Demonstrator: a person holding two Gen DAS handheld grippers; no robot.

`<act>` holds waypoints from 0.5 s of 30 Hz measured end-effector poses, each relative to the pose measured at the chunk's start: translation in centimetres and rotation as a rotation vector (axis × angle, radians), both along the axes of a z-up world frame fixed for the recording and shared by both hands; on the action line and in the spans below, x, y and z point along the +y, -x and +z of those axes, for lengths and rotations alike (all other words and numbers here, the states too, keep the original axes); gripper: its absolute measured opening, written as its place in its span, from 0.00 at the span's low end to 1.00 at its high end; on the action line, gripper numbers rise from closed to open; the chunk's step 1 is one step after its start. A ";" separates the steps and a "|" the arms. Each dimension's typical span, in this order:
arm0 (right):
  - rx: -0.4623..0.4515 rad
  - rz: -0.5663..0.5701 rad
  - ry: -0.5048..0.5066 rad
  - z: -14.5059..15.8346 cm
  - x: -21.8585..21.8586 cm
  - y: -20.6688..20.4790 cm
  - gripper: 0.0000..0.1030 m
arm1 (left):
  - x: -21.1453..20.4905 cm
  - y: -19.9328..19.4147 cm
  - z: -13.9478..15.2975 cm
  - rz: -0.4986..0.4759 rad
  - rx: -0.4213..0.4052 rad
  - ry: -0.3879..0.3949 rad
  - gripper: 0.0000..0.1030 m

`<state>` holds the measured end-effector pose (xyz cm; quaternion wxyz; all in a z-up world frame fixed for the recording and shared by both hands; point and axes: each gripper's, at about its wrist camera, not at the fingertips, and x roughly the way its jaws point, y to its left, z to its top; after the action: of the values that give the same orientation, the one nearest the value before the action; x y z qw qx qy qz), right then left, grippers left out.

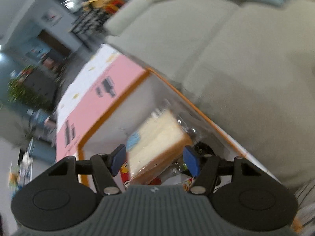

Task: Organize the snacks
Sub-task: 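Open the right gripper to release the bread into the box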

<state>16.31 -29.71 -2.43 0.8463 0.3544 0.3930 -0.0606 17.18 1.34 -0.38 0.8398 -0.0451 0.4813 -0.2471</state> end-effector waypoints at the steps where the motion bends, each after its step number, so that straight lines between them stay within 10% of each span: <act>1: -0.035 0.017 0.052 0.9 0.1 0.3 0.62 | -0.1 0.2 0.2 -0.002 -0.007 0.000 0.87; 5: -0.193 0.160 0.073 1.7 -0.1 0.6 0.30 | -0.8 0.5 0.6 -0.004 -0.021 -0.006 0.87; 8: -0.088 0.247 0.076 -0.8 0.1 -2.1 0.17 | -1.2 0.6 0.8 0.015 -0.029 -0.036 0.87; 15: 0.042 0.279 0.263 -3.3 1.2 -3.2 0.13 | -3.5 1.4 1.2 0.005 -0.041 -0.101 0.87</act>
<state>19.52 -28.55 -5.68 0.8770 0.1815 0.4449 -0.0008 15.75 -2.17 0.87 0.8512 0.0012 0.4759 -0.2214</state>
